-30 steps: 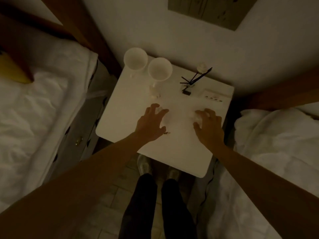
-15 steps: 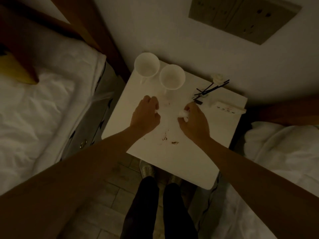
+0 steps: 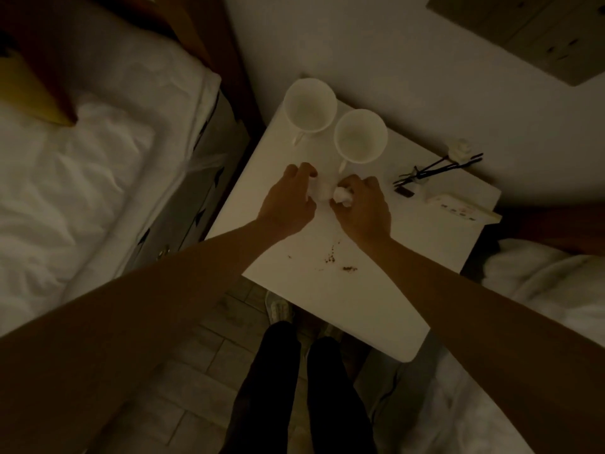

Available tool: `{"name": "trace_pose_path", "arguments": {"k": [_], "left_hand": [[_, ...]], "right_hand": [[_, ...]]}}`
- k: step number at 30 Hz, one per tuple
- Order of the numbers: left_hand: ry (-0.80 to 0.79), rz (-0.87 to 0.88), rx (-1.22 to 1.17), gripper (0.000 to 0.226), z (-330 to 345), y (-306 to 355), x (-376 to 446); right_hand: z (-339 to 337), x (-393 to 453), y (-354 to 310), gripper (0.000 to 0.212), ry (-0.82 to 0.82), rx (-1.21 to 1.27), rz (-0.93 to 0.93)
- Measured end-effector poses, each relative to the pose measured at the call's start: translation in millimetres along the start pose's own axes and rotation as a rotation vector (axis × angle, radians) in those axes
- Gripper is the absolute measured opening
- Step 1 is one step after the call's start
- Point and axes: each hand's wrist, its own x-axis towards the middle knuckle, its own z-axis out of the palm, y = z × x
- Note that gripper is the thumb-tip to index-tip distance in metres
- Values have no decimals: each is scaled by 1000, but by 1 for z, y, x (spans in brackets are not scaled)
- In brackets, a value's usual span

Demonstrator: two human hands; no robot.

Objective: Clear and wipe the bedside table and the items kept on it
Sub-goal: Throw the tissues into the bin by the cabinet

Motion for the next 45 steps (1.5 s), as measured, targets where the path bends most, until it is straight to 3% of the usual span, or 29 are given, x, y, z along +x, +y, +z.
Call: {"name": "trace_pose_path", "arguments": {"k": [11, 15, 22, 28, 35, 45], "left_hand": [[155, -138, 3, 38, -106, -11, -86], [349, -229, -10, 33, -148, -6, -158], [554, -353, 36, 32, -195, 1, -313], [818, -545, -52, 34, -242, -16, -460], [1082, -741, -134, 33, -267, -74, -647], [1303, -1025, -166, 33, -242, -141, -908]], "right_hand": [[-68, -42, -75, 14, -190, -31, -233], [-96, -64, -120, 20, -211, -90, -363], [-111, -131, -211, 26, -339, -101, -534], [-76, -214, -325, 46, -509, -129, -728], [10, -360, -457, 49, -654, -233, -992], [130, -621, -550, 46, -883, -247, -1264]]}}
